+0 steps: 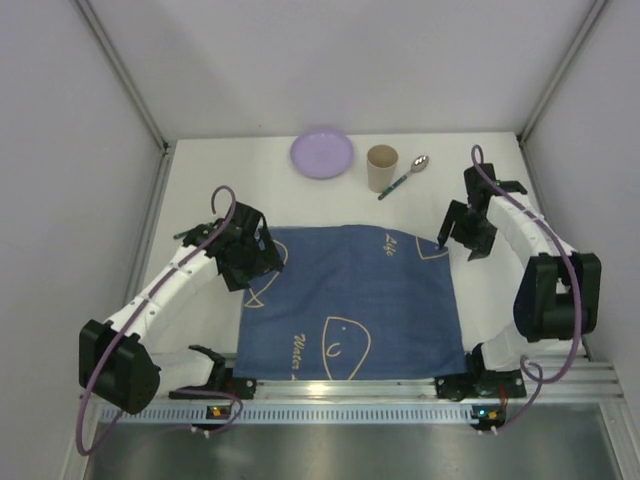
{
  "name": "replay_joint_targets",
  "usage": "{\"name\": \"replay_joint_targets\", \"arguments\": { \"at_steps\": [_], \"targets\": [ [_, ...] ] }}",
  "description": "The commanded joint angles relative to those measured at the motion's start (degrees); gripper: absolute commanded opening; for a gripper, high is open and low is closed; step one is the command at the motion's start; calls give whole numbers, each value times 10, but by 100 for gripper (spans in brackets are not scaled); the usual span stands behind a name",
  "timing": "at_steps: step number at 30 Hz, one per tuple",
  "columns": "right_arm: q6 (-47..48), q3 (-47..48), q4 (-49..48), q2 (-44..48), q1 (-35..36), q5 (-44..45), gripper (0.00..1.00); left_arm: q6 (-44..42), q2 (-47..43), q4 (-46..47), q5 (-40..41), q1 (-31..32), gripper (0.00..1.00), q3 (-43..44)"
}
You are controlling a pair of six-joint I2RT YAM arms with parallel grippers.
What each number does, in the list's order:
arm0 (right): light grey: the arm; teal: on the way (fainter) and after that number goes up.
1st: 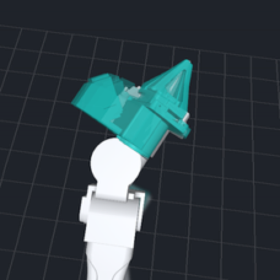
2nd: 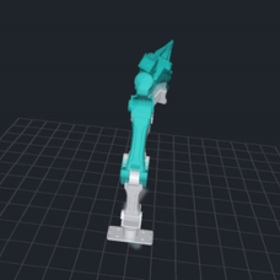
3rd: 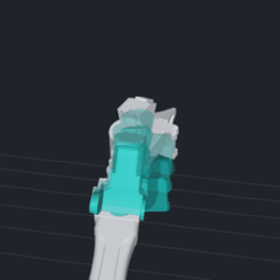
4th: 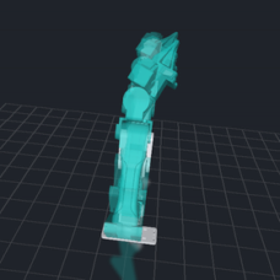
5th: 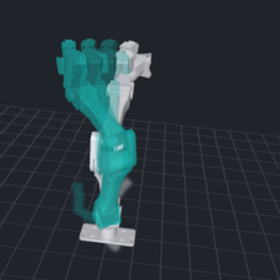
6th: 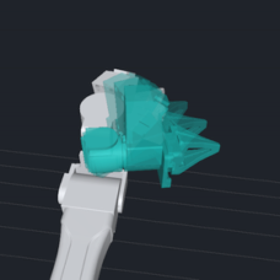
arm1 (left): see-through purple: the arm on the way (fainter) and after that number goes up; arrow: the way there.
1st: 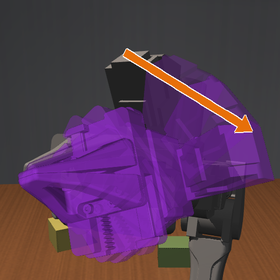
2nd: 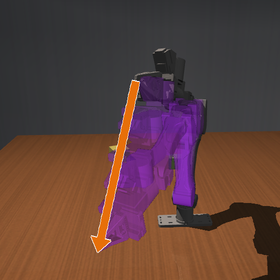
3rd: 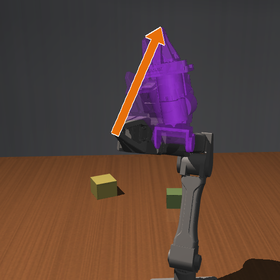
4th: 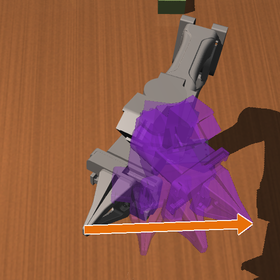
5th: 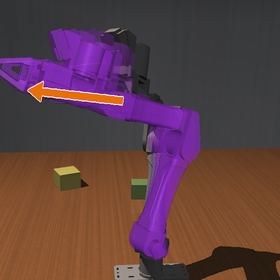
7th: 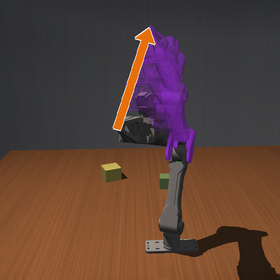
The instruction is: Set the dinner table for one person
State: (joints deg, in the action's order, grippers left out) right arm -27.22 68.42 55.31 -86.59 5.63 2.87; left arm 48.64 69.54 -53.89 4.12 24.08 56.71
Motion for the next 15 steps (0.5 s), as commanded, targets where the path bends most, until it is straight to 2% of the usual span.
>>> {"name": "replay_joint_targets", "arguments": {
  "at_steps": [1, 8, 14, 15],
  "targets": [
    [23, 40, -39, -63, -39, -19, 72, -24, 2, 47, -16, -2, 92, -12],
    [5, 36, -121, -144, -52, -119, 69, -32, 6, 60, -11, -2, 91, -41],
    [-15, 36, -173, -206, -52, -143, 66, -36, 8, 54, -10, -3, 90, -43],
    [-18, 34, -177, -212, -69, -144, 66, -41, 7, 47, -9, -3, 89, -42]
  ]
}}
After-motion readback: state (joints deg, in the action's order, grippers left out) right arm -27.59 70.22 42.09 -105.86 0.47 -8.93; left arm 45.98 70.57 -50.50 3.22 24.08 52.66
